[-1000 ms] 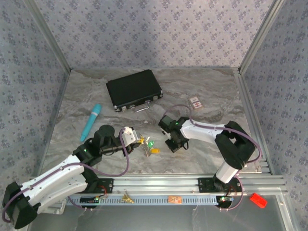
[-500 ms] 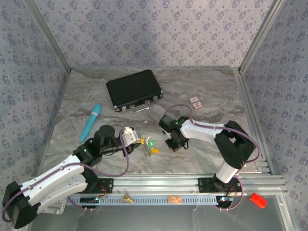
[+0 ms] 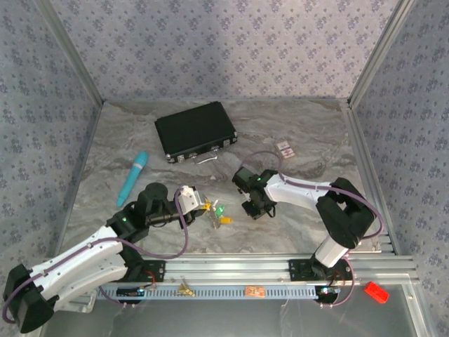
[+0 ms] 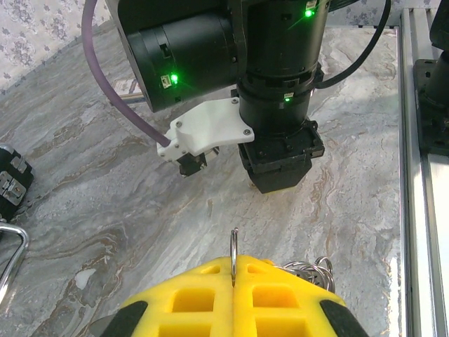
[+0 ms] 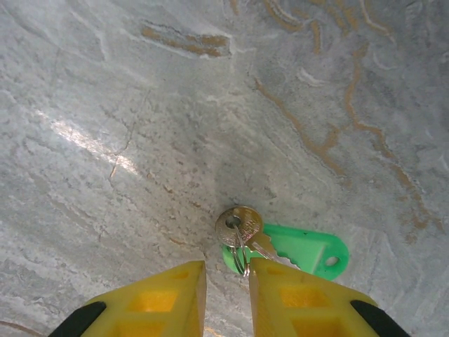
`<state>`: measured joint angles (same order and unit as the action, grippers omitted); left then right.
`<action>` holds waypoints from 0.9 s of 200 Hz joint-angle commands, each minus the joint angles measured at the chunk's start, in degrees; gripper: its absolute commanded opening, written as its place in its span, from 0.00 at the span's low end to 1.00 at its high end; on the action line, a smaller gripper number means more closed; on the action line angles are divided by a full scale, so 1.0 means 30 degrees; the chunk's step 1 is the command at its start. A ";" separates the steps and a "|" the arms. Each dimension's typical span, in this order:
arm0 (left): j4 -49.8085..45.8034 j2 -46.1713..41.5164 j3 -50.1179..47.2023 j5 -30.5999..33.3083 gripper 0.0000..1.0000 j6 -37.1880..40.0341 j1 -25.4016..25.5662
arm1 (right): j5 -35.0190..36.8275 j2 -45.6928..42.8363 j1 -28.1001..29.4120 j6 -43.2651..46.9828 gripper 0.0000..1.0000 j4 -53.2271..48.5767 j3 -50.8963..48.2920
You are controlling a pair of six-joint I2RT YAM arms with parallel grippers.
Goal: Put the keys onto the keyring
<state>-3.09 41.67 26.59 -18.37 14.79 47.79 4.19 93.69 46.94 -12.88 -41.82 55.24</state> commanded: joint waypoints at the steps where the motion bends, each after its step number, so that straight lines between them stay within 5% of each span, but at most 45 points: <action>1: 0.0328 -0.0323 0.0248 0.0037 0.00 0.0110 0.0136 | 0.0320 -0.0380 -0.0123 -0.0616 0.24 -0.0565 0.0540; 180: 0.0211 -0.0304 0.0250 0.0039 0.00 0.0229 0.0263 | -0.0205 0.0812 -0.0663 -0.1044 0.21 -0.0233 0.0773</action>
<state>-3.29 41.67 26.59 -18.37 14.98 48.14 4.29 94.94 45.34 -15.27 -41.95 56.40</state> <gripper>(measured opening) 0.042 0.217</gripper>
